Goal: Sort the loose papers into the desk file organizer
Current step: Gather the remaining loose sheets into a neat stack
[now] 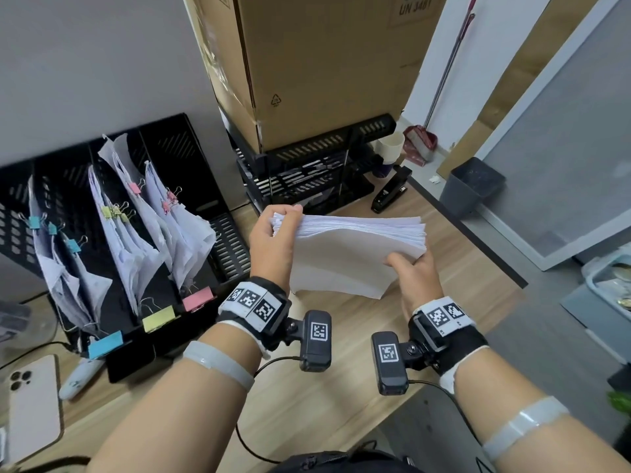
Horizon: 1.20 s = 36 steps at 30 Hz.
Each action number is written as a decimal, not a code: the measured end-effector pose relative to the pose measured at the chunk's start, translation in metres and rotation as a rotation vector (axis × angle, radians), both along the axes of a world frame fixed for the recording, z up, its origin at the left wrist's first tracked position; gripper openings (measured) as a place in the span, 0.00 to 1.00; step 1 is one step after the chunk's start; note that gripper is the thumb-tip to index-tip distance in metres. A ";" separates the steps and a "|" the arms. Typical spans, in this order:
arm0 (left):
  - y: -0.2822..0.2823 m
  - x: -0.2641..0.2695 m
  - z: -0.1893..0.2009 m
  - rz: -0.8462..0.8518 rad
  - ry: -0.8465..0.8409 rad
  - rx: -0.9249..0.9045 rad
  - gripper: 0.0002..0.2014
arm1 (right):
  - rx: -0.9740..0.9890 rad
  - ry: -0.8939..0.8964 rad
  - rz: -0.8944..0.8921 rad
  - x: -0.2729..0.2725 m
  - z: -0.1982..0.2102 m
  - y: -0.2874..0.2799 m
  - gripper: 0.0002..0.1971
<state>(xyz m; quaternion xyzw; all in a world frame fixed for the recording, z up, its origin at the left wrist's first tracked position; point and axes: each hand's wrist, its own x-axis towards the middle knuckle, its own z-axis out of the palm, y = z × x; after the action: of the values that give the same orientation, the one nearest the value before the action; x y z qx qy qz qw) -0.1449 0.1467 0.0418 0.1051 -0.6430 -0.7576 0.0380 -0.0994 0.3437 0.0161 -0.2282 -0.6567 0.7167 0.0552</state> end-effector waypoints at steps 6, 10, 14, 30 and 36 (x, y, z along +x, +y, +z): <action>0.003 0.002 0.005 -0.022 0.064 -0.116 0.06 | -0.080 0.086 0.042 -0.002 0.019 -0.002 0.25; 0.005 0.004 0.007 -0.060 0.105 -0.130 0.12 | -0.157 0.010 -0.112 -0.018 0.026 -0.003 0.28; -0.002 0.007 0.003 -0.171 0.138 -0.171 0.24 | -0.155 -0.038 -0.186 -0.026 0.026 -0.002 0.32; -0.022 -0.005 -0.016 -0.210 0.188 -0.350 0.09 | 0.126 0.110 0.201 0.002 0.011 0.009 0.35; -0.019 -0.007 -0.024 -0.183 0.167 -0.208 0.06 | 0.126 0.094 0.294 0.010 0.005 0.012 0.55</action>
<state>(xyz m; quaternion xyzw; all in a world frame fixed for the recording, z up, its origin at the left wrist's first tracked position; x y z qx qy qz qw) -0.1520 0.1276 0.0176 -0.0218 -0.7196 -0.6933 0.0329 -0.0895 0.3554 0.0214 -0.0920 -0.7235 0.6841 -0.0056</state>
